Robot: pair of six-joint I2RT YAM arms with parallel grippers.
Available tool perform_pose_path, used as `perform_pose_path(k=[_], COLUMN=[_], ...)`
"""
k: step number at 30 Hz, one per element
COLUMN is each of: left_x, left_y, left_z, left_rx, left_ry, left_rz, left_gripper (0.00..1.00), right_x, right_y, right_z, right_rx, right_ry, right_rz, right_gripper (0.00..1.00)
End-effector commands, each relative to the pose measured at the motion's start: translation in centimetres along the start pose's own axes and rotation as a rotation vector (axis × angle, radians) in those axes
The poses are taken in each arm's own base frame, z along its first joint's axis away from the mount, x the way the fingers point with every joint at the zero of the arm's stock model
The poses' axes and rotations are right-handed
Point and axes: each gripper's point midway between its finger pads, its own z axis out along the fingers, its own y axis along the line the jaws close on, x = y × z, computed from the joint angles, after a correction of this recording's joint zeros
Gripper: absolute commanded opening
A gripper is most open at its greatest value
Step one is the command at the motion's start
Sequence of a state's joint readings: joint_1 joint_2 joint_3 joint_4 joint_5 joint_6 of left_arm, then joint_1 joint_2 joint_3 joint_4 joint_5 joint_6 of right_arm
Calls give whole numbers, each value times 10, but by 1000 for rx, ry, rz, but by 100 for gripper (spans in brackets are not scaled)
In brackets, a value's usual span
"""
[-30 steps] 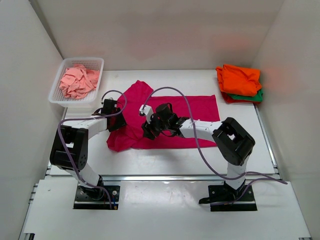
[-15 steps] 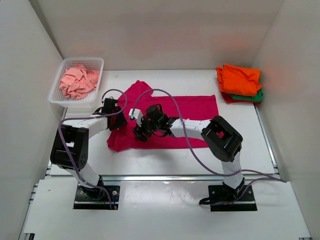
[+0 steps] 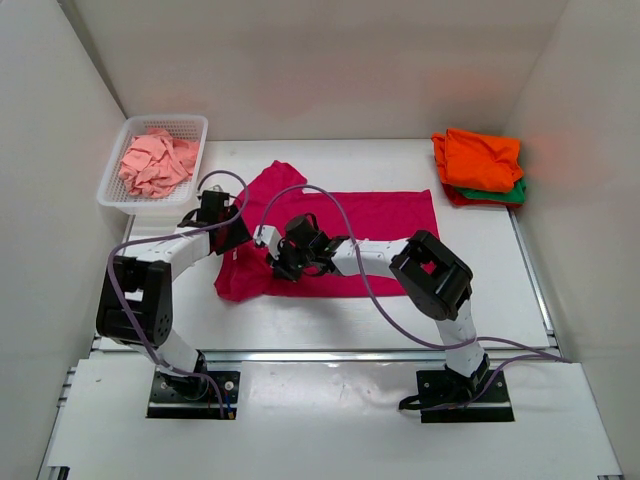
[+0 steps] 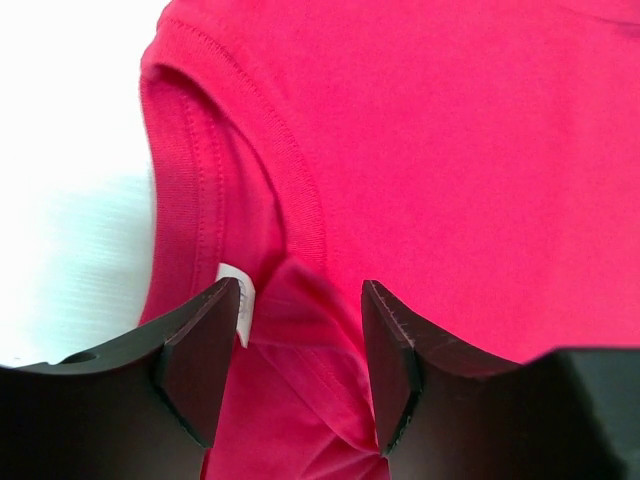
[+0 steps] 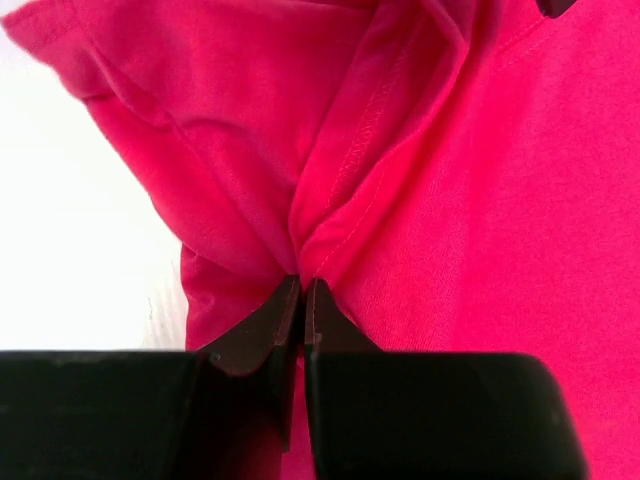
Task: Fold and stack the t-shirts
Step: Fold the flattened tshirt in 1/3 of the way
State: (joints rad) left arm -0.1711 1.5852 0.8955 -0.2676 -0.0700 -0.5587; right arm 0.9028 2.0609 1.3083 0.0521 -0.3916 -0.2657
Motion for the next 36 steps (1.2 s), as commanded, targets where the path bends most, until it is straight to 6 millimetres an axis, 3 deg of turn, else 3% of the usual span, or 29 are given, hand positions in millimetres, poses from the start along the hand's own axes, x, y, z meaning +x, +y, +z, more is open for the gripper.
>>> perform_pose_path(k=[1,7,11,13,19,27,28,29,33,36], left_x=[-28,-25,-18,-13,-7,-8,-5,-5,6,13], left_y=[-22,-28,-28,-24,-19,-16,-16,-16,-15,-17], left_z=[-23,-25,-24,-23,-23,-23,-22,-23,-14,-10], left_rx=[73,89,86,81,76,80,74,72,60,61], left_ry=[-85,-65,-50,-34,-26,-25,-21,-25,-1,19], left_rz=[1,12,28,32,27,25,30,27,33,49], left_gripper=[63,65,65,66,66,65,67,66,66,66], right_x=[-33,-67,-67,-67,-65,-56,-52,-54,-53,-71], right_y=[-17,-20,-26,-24,-22,-25,-20,-22,-29,-42], right_z=[-9,-24,-23,-22,-19,-16,-13,-13,-20,-38], right_rx=[58,11,4,-2,-17,-8,-25,-24,44,92], right_ry=[-76,-171,-170,-169,-164,-137,-126,-130,-139,-208], right_rz=[-6,41,59,64,78,92,96,96,99,118], right_gripper=[0,0,9,9,25,23,18,2,0,0])
